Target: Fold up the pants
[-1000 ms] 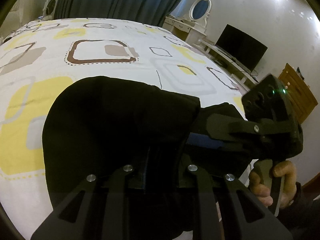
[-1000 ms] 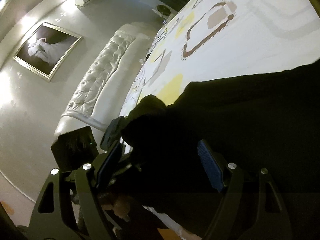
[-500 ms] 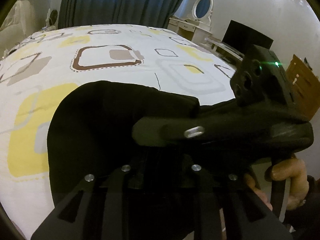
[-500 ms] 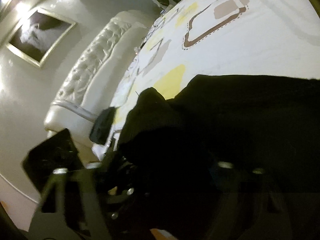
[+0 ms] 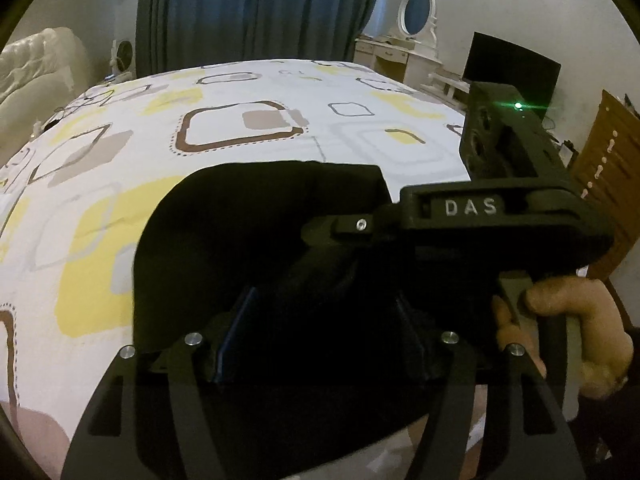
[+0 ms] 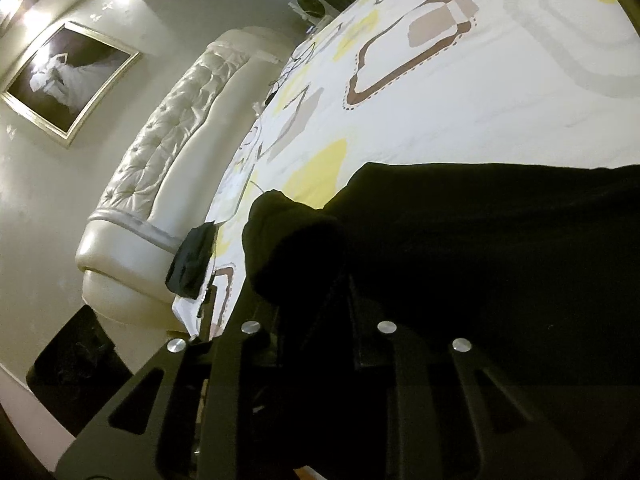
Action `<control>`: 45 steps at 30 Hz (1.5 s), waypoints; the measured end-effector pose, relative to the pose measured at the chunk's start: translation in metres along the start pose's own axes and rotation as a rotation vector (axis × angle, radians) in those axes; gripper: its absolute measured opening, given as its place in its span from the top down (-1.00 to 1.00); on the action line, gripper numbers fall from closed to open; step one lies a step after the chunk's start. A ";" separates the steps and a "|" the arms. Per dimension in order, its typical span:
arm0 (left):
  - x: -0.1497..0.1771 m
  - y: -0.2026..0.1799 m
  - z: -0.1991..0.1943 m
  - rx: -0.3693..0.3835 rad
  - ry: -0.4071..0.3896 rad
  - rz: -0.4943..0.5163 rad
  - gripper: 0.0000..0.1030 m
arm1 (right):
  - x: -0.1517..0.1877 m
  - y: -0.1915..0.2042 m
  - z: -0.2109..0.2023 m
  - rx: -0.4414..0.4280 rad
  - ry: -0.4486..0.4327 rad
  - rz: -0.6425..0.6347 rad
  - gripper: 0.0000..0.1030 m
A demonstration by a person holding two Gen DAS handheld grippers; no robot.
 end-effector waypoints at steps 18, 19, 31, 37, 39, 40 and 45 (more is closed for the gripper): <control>0.030 0.117 -0.032 -0.233 -0.010 -0.241 -0.40 | -0.004 -0.017 -0.013 0.026 -0.033 0.029 0.62; 0.031 0.120 -0.029 -0.249 -0.002 -0.244 -0.40 | -0.005 -0.016 -0.016 0.027 -0.036 0.026 0.62; 0.031 0.111 -0.008 -0.216 0.020 -0.237 -0.40 | -0.012 -0.018 -0.081 0.047 -0.079 -0.001 0.71; 0.021 0.100 -0.007 -0.199 0.009 -0.223 -0.41 | -0.015 -0.034 -0.121 0.091 -0.106 0.003 0.89; 0.020 0.098 -0.003 -0.214 0.014 -0.210 -0.42 | -0.013 -0.046 -0.128 0.118 -0.105 0.020 0.97; 0.019 0.098 -0.001 -0.216 0.014 -0.209 -0.43 | -0.012 -0.050 -0.129 0.124 -0.101 0.025 0.97; 0.019 0.101 0.001 -0.192 0.011 -0.238 -0.43 | 0.005 -0.068 -0.126 0.025 -0.038 0.128 0.27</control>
Point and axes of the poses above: each gripper's, at about its wrist camera, not at the fingertips, and z roughly the way its jaws point, y to its left, x to its underside, the point moved 6 cm from there along z, roughly the way its jaws point, and after that the axes turned 8 degrees about y, right-handed, at the moved point
